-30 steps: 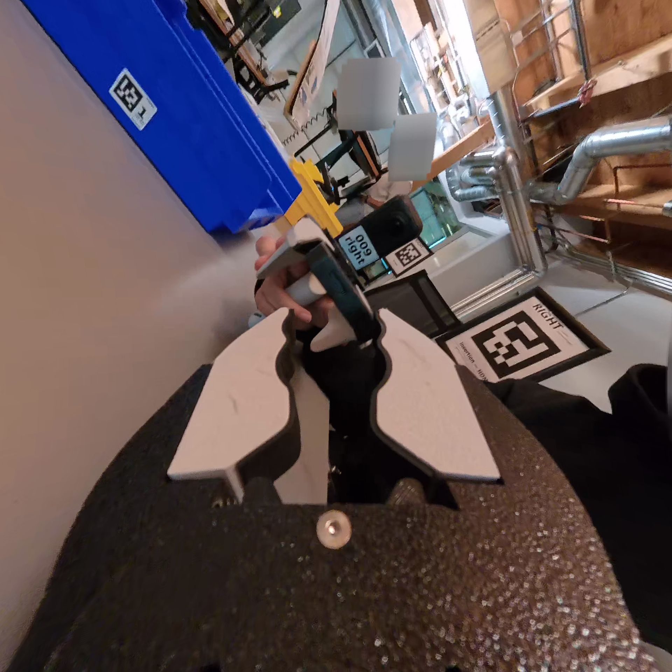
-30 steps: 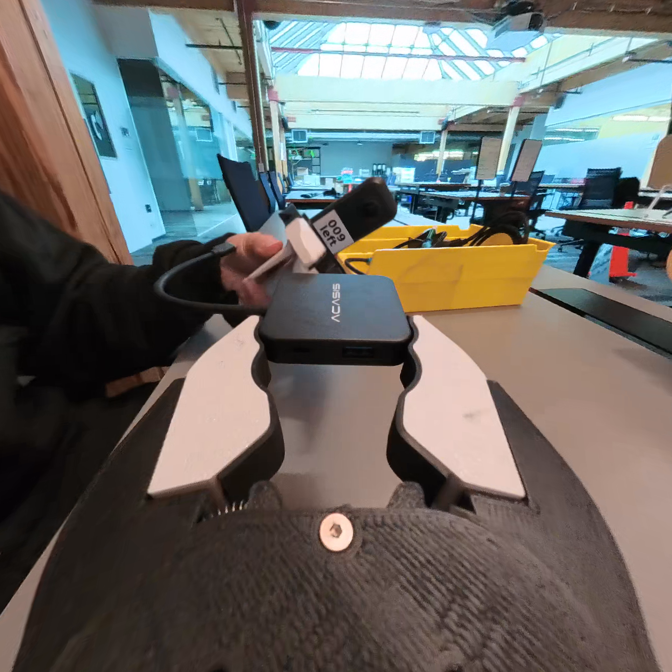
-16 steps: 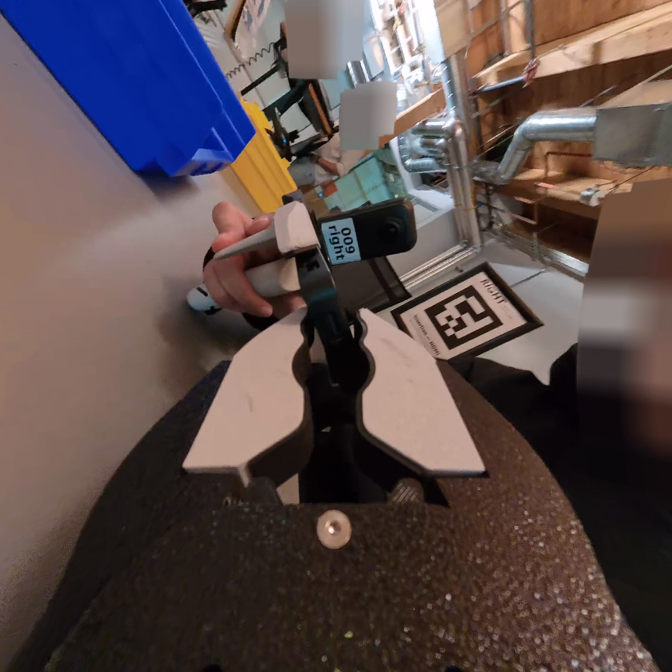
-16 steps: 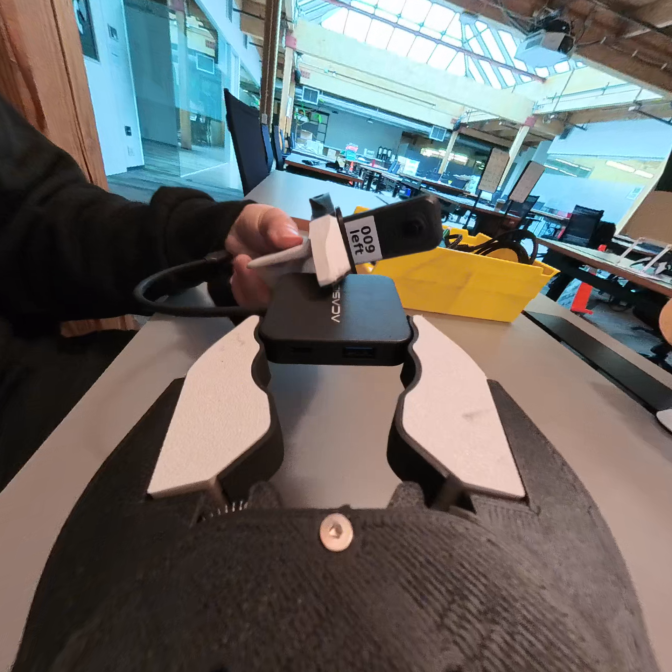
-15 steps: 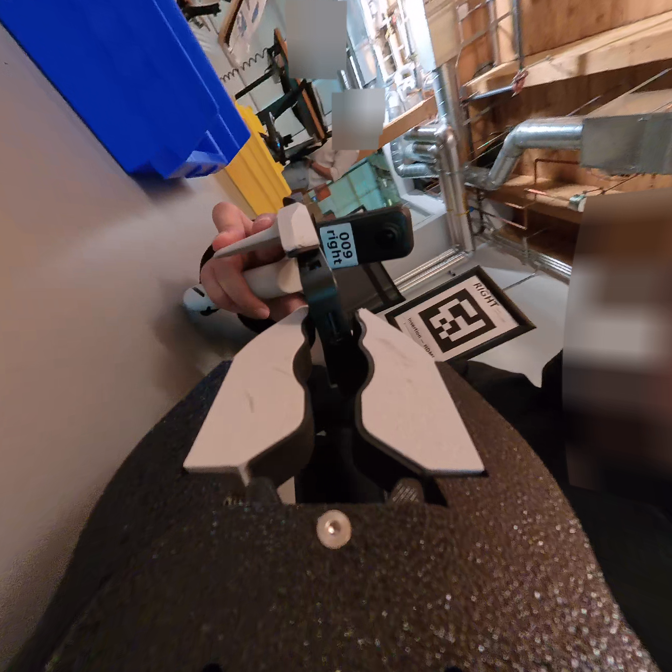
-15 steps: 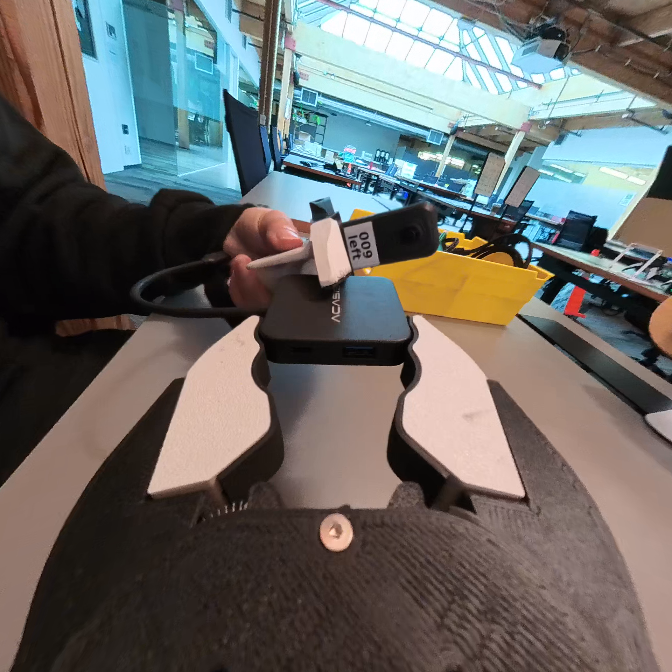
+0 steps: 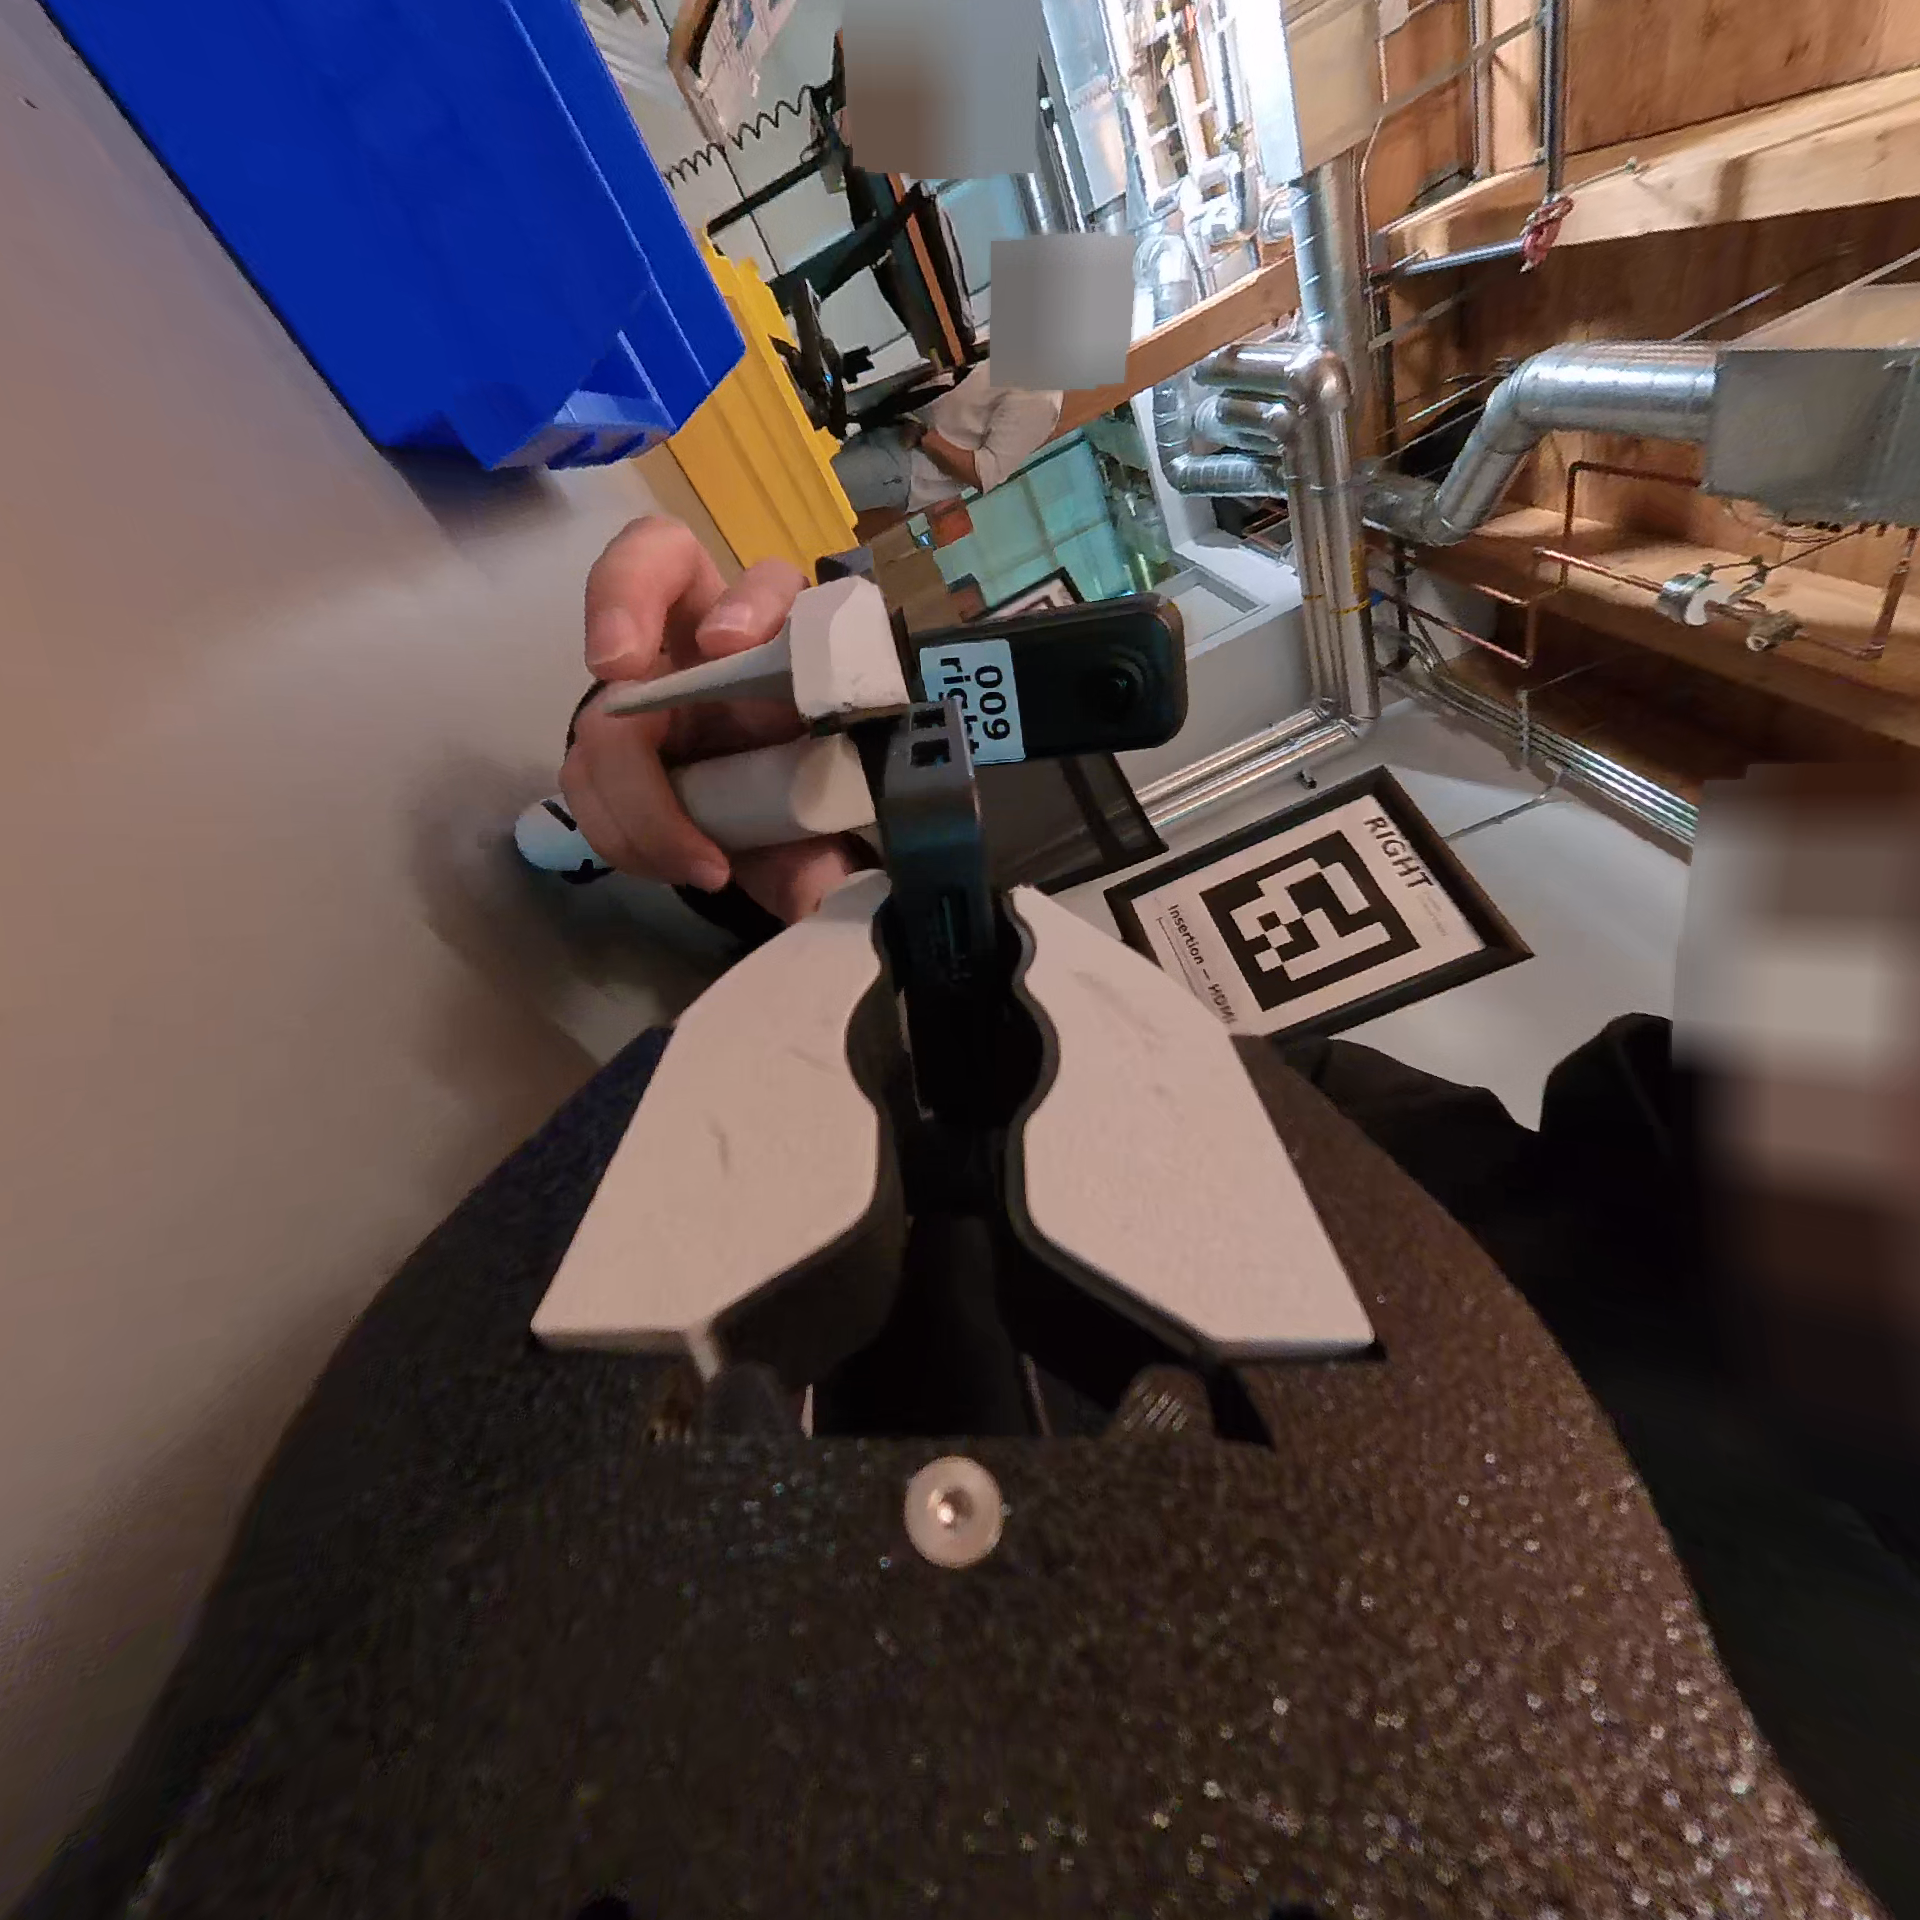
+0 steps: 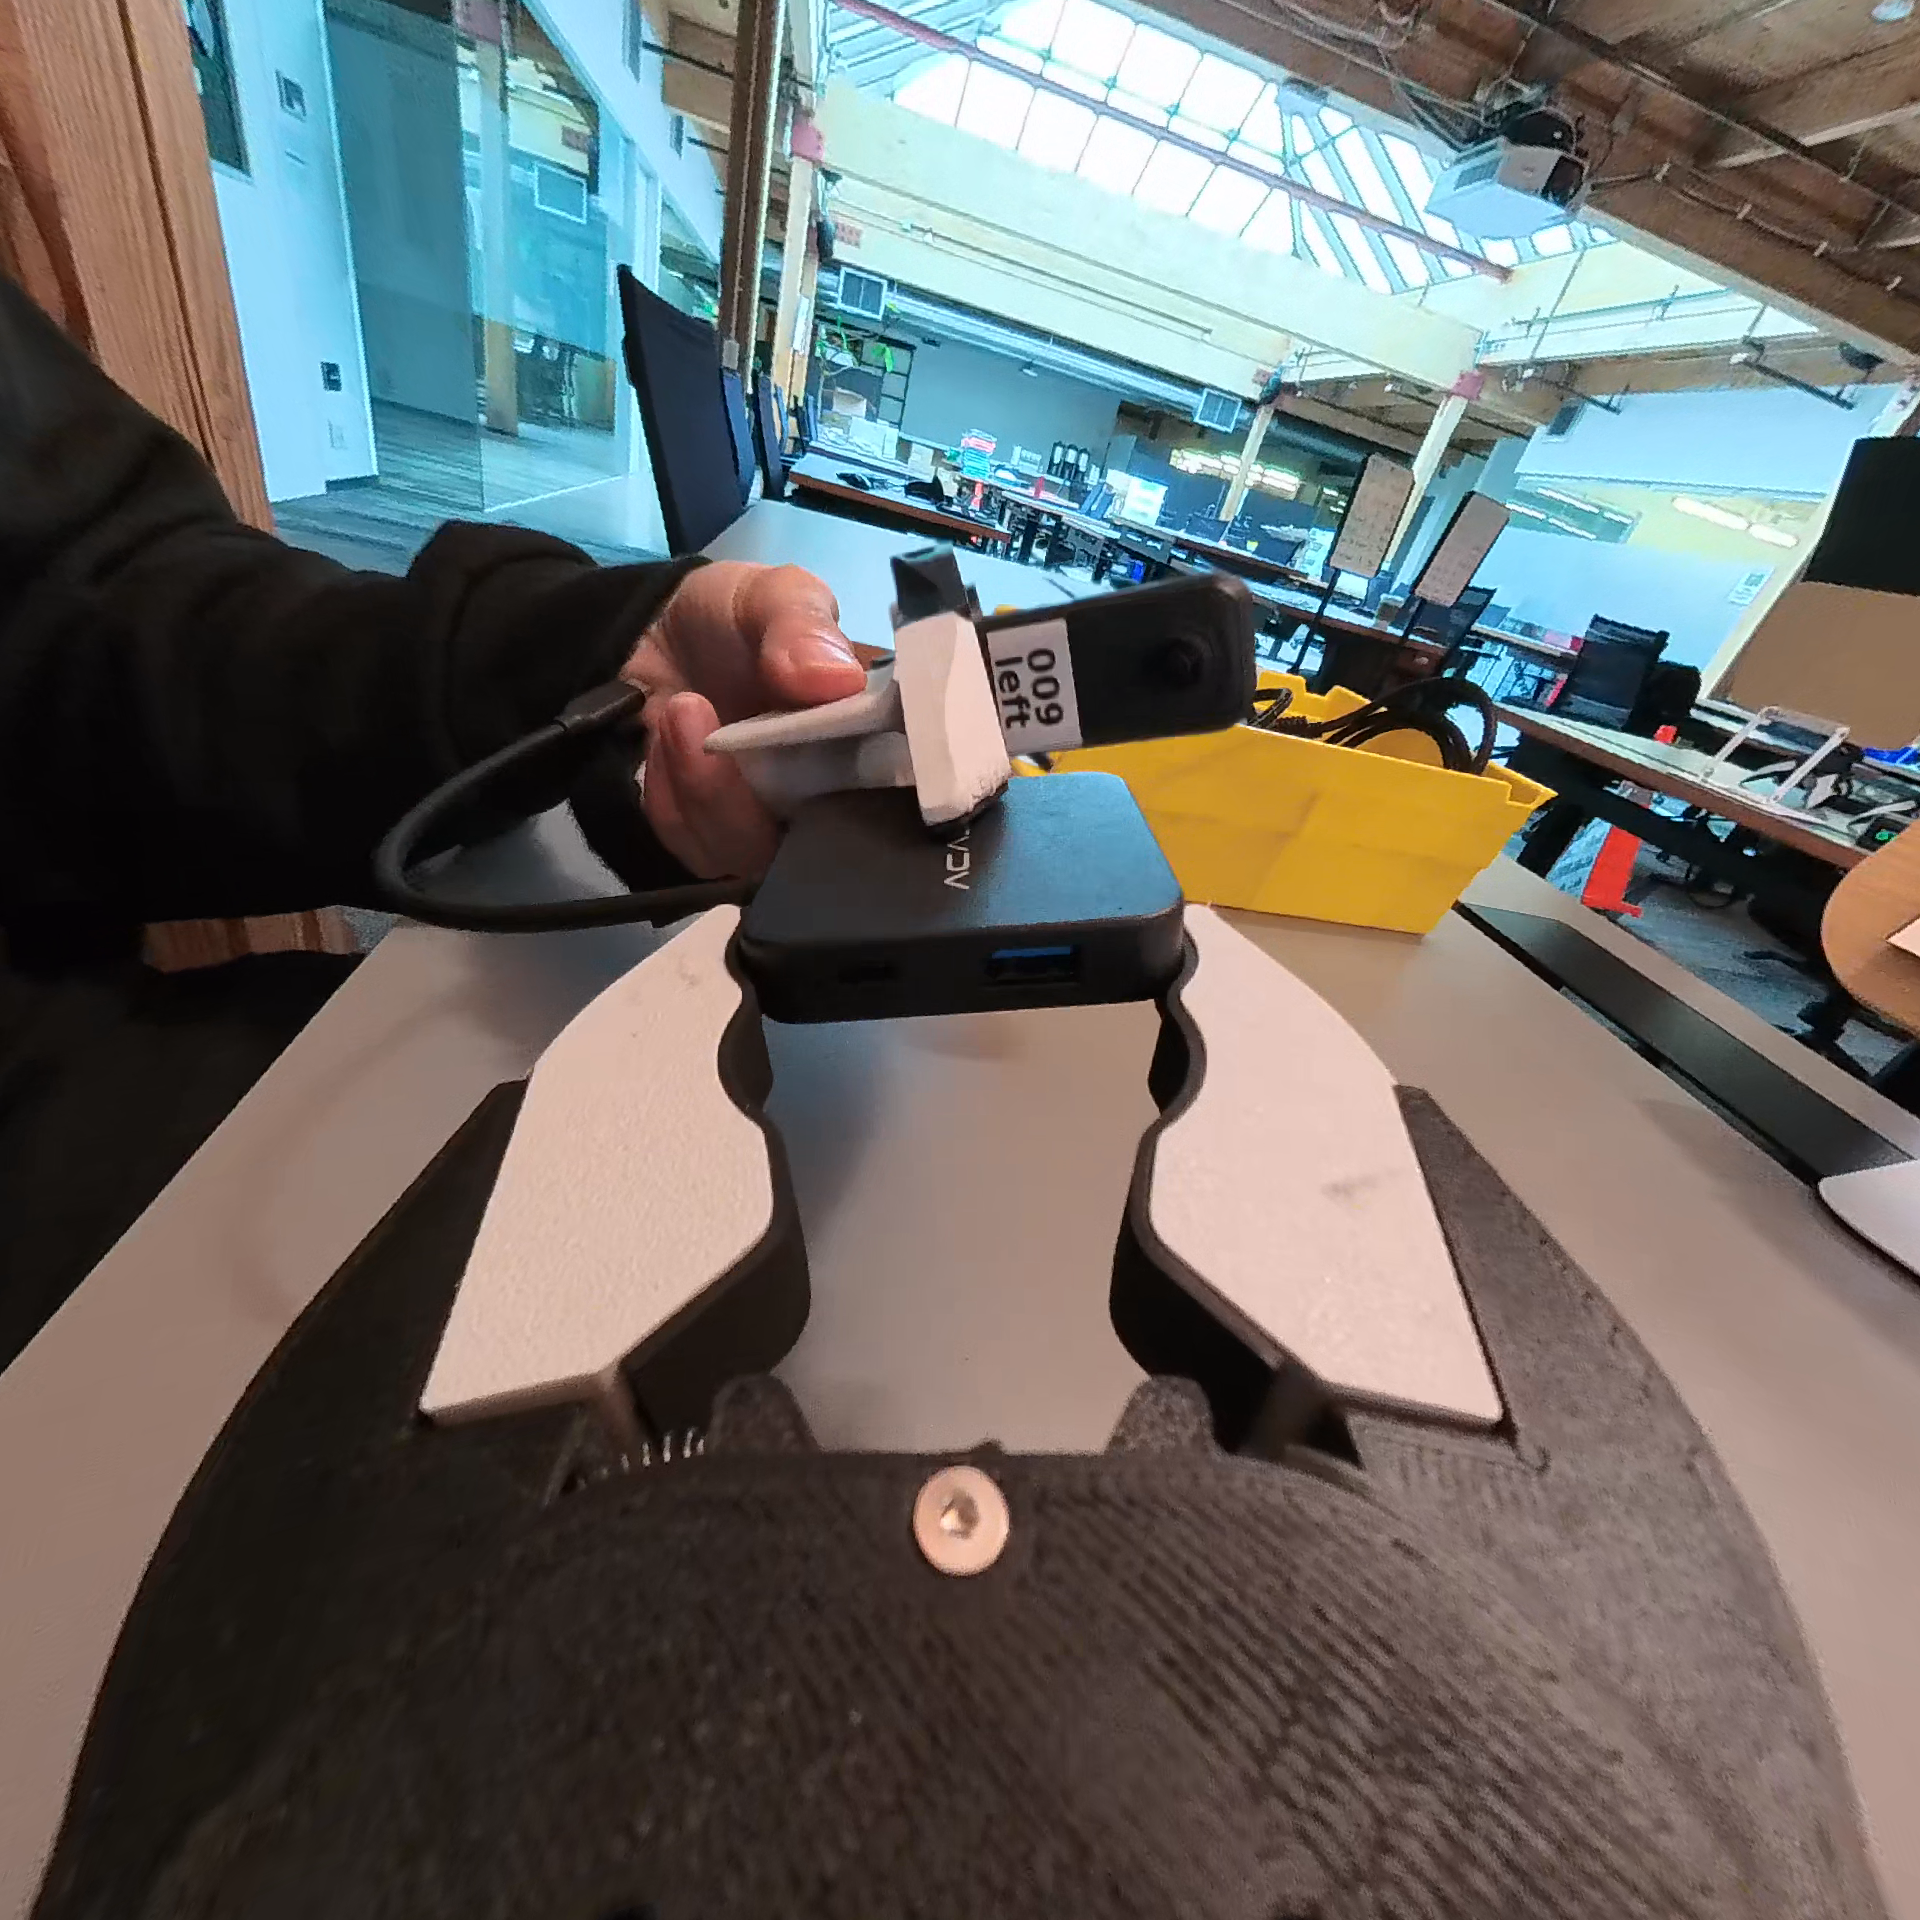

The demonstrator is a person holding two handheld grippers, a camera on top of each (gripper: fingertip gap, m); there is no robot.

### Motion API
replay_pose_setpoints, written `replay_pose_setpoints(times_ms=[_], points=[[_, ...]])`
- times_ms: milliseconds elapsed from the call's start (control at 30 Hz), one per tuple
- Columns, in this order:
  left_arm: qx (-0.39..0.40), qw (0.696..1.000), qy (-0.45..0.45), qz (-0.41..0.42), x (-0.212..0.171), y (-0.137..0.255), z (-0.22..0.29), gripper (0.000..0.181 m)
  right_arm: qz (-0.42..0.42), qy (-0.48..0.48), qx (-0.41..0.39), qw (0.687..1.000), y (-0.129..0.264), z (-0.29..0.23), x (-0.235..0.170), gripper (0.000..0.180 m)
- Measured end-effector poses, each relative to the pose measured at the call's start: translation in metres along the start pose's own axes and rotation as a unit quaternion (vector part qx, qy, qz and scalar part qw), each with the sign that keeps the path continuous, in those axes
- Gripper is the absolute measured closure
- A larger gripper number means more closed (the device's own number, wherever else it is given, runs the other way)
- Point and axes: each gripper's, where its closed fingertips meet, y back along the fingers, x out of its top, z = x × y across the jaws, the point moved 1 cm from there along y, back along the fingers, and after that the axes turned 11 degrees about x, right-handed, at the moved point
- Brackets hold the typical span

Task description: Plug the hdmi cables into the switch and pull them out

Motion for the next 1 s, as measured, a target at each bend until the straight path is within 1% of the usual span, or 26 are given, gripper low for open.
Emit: replay_pose_setpoints(times_ms=[133,367,467,567,633,667,733,800,867,933,1000], points=[[-0.013,1.0,0.019,-0.009,-0.003,-0.001,-0.004,0.166,-0.01,0.017,-0.001,1.0,0.001,-0.001,-0.002,0.107],[0.01,1.0,0.014,-0.022,-0.007,-0.003,-0.014,0.167,-0.06,0.062,0.003,0.996,0.001,-0.003,-0.011,0.106],[0.013,1.0,0.009,-0.01,-0.003,-0.004,-0.012,0.166,-0.073,0.045,0.005,0.996,0.002,0.0,-0.01,0.107],[-0.01,1.0,0.009,0.025,0.007,-0.003,0.0,0.161,-0.028,-0.011,0.003,1.0,0.003,0.004,0.001,0.107],[-0.029,0.997,0.006,0.075,0.021,0.004,0.009,0.152,0.013,-0.039,-0.001,0.999,0.008,0.009,0.011,0.107],[-0.039,0.993,0.004,0.108,0.031,0.013,0.014,0.147,0.039,-0.05,-0.008,0.998,0.015,0.013,0.016,0.107],[-0.04,0.982,-0.029,0.182,0.051,0.041,0.026,0.15,0.084,-0.079,-0.02,0.993,0.029,0.021,0.022,0.107],[0.021,0.961,-0.102,0.257,0.068,0.074,0.032,0.154,0.138,-0.109,-0.022,0.984,0.043,0.026,0.03,0.107],[0.135,0.918,-0.202,0.313,0.08,0.11,0.035,0.154,0.188,-0.121,-0.029,0.974,0.053,0.029,0.038,0.107],[0.287,0.855,-0.278,0.332,0.086,0.148,0.027,0.153,0.208,-0.128,-0.039,0.969,0.057,0.032,0.039,0.107],[0.442,0.784,-0.299,0.317,0.088,0.19,0.005,0.146,0.207,-0.128,-0.046,0.969,0.058,0.034,0.038,0.107]])
